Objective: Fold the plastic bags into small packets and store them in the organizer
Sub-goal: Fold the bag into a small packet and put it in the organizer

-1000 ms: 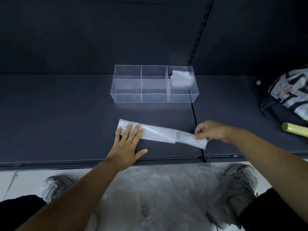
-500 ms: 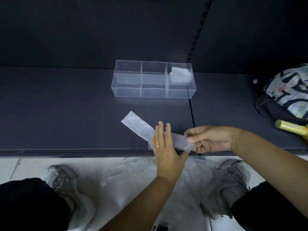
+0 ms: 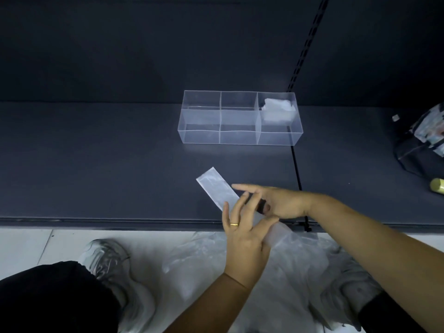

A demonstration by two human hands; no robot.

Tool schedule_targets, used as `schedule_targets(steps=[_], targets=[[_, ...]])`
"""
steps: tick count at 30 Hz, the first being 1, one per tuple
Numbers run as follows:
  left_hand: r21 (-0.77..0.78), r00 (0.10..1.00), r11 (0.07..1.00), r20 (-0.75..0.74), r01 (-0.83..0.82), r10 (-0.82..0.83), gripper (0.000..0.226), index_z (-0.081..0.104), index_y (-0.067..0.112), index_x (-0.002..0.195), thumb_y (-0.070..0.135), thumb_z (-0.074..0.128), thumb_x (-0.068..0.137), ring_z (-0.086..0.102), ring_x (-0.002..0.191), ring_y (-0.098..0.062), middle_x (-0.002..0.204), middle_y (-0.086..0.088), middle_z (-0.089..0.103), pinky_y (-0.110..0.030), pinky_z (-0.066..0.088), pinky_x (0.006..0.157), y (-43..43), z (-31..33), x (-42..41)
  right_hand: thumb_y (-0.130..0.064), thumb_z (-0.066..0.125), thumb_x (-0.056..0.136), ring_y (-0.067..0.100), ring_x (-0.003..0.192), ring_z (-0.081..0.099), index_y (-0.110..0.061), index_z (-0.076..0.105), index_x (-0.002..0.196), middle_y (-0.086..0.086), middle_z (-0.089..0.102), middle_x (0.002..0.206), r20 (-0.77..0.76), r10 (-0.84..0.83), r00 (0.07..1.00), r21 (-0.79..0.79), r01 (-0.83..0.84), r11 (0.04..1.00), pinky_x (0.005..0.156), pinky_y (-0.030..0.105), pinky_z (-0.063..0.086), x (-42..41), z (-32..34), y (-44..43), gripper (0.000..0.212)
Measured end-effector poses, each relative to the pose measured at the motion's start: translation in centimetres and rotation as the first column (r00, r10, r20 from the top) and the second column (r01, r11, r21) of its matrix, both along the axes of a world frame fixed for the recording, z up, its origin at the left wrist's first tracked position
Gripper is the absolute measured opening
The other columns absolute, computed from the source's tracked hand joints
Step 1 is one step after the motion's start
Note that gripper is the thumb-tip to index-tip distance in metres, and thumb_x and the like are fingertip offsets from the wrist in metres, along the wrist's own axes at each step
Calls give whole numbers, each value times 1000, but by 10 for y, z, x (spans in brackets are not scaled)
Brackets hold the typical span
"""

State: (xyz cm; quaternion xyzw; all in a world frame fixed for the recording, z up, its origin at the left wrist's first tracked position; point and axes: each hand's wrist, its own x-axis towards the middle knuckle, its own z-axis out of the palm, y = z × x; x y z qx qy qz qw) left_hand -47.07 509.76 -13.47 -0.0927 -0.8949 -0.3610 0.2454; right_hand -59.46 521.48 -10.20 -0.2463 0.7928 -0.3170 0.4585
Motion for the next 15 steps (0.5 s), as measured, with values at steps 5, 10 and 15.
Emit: schedule_targets(steps=[5,10,15], targets=[[460,947,882,318,-103,-55,28,72,10,103,-5,63,82,51,119,-3,138,7,47,-21,40,103,-12,5,-15,2,67,84,10,98,63,-44,52,122,-13,64,117,84,-96,992,-174,110,979,89,28,52,5,-12,-8,62],[597,892,754,451,-274,-32,12,69,30,97,28,70,86,60,95,7,106,14,64,-7,42,82,-22,18,-40,-4,75,76,0,68,58,-24,65,88,-12,65,75,106,-307,946,-130,320,939,66,14,47,19,-25,-5,26],[576,711,663,697,-479,-93,18,73,16,99,28,70,85,66,81,-14,91,0,71,-22,50,72,-49,5,-77,-16,78,78,1,59,51,-19,71,75,-11,62,65,72,-421,904,-78,426,901,63,16,41,19,-30,-8,8]])
